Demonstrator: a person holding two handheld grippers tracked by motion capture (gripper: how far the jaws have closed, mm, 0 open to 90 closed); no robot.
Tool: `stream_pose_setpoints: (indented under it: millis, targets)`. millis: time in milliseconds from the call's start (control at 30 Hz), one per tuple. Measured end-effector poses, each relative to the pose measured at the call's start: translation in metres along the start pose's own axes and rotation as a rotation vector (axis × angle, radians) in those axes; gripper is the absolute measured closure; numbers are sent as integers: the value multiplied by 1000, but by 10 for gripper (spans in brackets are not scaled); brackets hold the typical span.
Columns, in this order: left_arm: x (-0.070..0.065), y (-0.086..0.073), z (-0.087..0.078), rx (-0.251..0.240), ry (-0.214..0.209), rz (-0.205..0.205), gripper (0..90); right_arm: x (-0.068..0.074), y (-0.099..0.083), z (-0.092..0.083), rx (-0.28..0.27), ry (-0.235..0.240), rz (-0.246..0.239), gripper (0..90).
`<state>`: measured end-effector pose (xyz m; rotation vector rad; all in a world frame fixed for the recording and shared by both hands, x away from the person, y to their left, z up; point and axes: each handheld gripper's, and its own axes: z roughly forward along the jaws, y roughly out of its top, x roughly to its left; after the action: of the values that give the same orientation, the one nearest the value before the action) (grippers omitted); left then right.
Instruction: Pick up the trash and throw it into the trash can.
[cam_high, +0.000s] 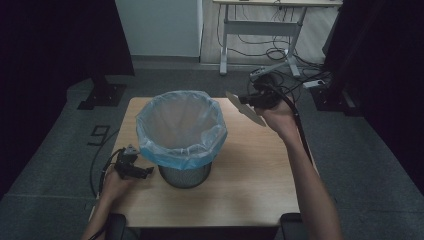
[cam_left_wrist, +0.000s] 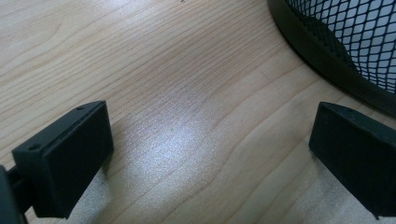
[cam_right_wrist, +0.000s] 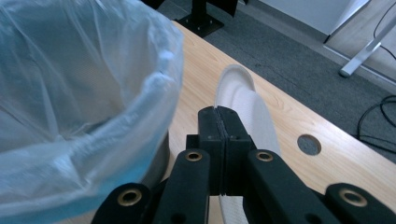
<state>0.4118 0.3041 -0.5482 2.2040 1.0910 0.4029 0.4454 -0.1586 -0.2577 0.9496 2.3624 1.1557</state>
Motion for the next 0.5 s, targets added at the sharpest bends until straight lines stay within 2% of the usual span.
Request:
stream_pose_setpoints:
  millis: [233,333,367,400,433,467,500]
  targets:
    - [0,0,0,0,0,0,0,16,19,-1,-11,25,-31,891]
    - [0,0,0,0,0,0,0,31,32,2,-16,48,-63,891]
    - [0,0,0,0,0,0,0,31,32,2,-16,48,-63,891]
    - [0,0,0,0,0,0,0,39,38,5,-18,61,-77,891]
    - [0,0,0,0,0,0,0,39,38,5,-18,61,-77,891]
    - [0,0,0,0,0,0,0,48,43,9,-17,82,-91,891]
    - [0,0,0,0,0,0,0,48,43,9,-17,82,-91,891]
